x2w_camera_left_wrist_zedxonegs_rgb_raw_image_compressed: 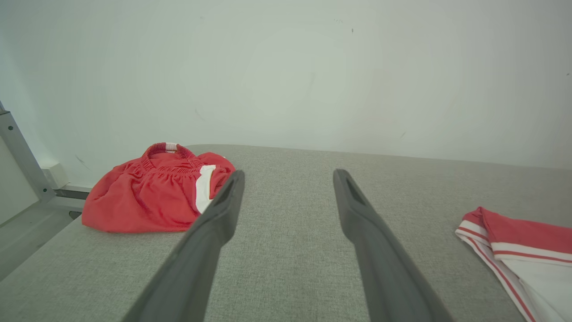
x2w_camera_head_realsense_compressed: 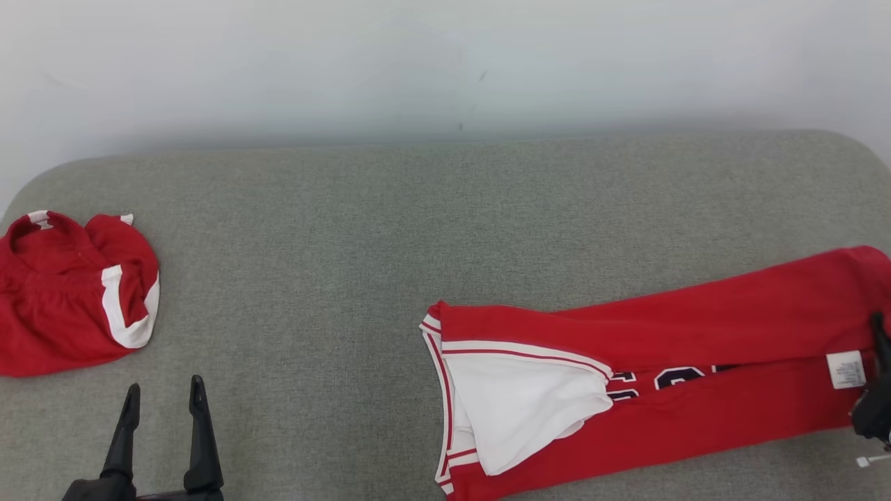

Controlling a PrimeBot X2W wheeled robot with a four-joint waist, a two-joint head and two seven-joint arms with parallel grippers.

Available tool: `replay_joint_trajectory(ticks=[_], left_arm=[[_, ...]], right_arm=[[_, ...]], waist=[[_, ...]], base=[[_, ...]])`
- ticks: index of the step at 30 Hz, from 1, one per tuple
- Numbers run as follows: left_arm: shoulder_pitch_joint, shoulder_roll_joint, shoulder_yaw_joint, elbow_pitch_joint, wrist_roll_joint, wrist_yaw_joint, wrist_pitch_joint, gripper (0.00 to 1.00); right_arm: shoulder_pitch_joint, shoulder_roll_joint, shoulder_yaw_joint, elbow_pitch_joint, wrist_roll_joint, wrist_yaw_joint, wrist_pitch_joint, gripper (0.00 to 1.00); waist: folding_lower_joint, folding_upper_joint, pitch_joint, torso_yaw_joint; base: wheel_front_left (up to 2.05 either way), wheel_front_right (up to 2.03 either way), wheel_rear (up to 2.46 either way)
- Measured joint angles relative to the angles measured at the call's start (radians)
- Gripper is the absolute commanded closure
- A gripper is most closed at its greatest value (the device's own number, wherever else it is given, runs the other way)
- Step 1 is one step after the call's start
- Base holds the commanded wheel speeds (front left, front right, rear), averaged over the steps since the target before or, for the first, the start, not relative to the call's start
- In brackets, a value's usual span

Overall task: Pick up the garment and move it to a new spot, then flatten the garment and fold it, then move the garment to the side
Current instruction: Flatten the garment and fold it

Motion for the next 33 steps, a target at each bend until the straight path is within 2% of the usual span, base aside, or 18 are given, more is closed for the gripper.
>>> replay_joint_trajectory(ticks=[4, 12, 22, 28, 33], left_arm=[[0.007, -0.003, 0.007, 0.0, 0.0, 0.0, 0.0, 0.0], [0.012, -0.009, 0.002, 0.005, 0.0, -0.003, 0.0, 0.0], [-0.013, -0.011, -0.016, 0.028, 0.0, -0.017, 0.0, 0.0], [-0.023, -0.012, -0.024, 0.039, 0.0, -0.018, 0.0, 0.0], [-0.034, -0.012, -0.032, 0.044, -0.004, -0.017, 0.0, 0.0]], right_arm=[[-0.003, 0.021, 0.028, -0.053, 0.0, 0.0, 0.006, 1.0], [0.037, 0.164, 0.13, -0.266, -0.006, 0.0, 0.058, 1.0], [0.098, 0.3, 0.193, -0.487, -0.04, 0.0, 0.14, 1.0], [0.144, 0.374, 0.211, -0.553, -0.065, 0.0, 0.186, 1.0], [0.168, 0.43, 0.221, -0.557, -0.085, 0.0, 0.206, 1.0]], waist=[[0.0, 0.0, -0.003, -0.007], [-0.0001, 0.0, -0.01, -0.013], [0.0, 0.0, -0.002, 0.031], [0.0, 0.0, 0.006, 0.065], [0.0, 0.0, 0.017, 0.085]], base=[[0.0, 0.0, 0.0], [0.0, 0.0, 0.0], [0.0, 0.0, 0.0], [0.0, 0.0, 0.0], [0.0, 0.0, 0.0]])
